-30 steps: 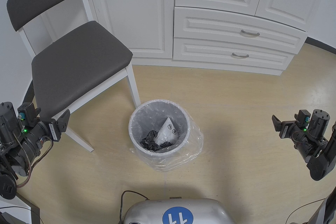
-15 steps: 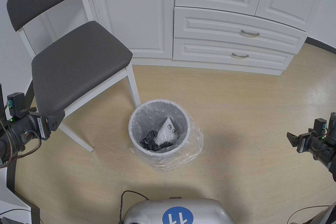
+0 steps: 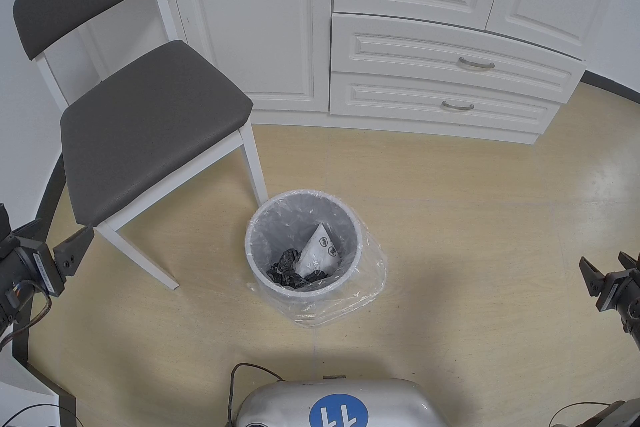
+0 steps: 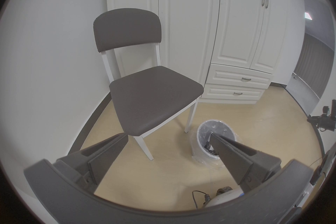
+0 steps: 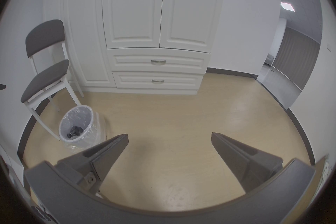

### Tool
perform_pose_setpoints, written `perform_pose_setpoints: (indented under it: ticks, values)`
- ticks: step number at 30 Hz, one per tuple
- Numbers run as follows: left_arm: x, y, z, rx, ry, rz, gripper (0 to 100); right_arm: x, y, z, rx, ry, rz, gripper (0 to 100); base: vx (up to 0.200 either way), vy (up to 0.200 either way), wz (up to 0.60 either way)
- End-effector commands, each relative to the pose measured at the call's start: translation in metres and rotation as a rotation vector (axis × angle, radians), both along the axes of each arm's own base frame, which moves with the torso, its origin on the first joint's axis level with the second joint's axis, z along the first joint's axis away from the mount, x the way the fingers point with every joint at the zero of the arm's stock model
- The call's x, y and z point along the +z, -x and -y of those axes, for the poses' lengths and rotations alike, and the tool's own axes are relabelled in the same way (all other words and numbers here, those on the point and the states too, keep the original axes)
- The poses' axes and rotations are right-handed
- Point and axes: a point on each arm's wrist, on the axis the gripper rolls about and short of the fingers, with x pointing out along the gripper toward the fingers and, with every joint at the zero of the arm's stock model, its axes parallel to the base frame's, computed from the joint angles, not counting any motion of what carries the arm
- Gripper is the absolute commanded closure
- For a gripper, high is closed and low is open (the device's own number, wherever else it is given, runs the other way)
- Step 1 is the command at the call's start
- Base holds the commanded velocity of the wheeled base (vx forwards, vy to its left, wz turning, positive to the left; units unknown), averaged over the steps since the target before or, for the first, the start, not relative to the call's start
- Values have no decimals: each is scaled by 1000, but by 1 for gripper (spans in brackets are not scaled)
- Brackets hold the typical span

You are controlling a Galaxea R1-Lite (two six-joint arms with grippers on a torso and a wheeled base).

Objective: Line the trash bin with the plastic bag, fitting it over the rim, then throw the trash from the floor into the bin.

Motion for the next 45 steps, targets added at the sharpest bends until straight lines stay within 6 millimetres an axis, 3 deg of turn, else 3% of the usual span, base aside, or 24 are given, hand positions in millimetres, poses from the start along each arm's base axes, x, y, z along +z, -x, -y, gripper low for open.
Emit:
perform_pose_setpoints:
  ticks: [1,2,9,22,26,35,45]
  values:
    - [1,18,-3,1,13,62,0,7,26,-3,2,4,111,0,0,0,0]
    - [2,29,-5,0,19,97,0,11,41,-5,10,-28,181,0,0,0,0]
    - [1,49,-9,17,30,170,0,10,78,-8,43,-56,297,0,0,0,0]
    - [6,107,-21,92,45,304,0,-10,145,-12,145,-53,437,0,0,0,0]
    - [6,123,-24,94,43,298,0,-11,146,-10,83,-61,440,0,0,0,0]
    - [14,138,-24,201,35,341,0,-7,148,-8,2,-67,463,0,0,0,0]
    - [10,166,-25,228,43,434,0,8,154,-7,-51,-97,657,0,0,0,0]
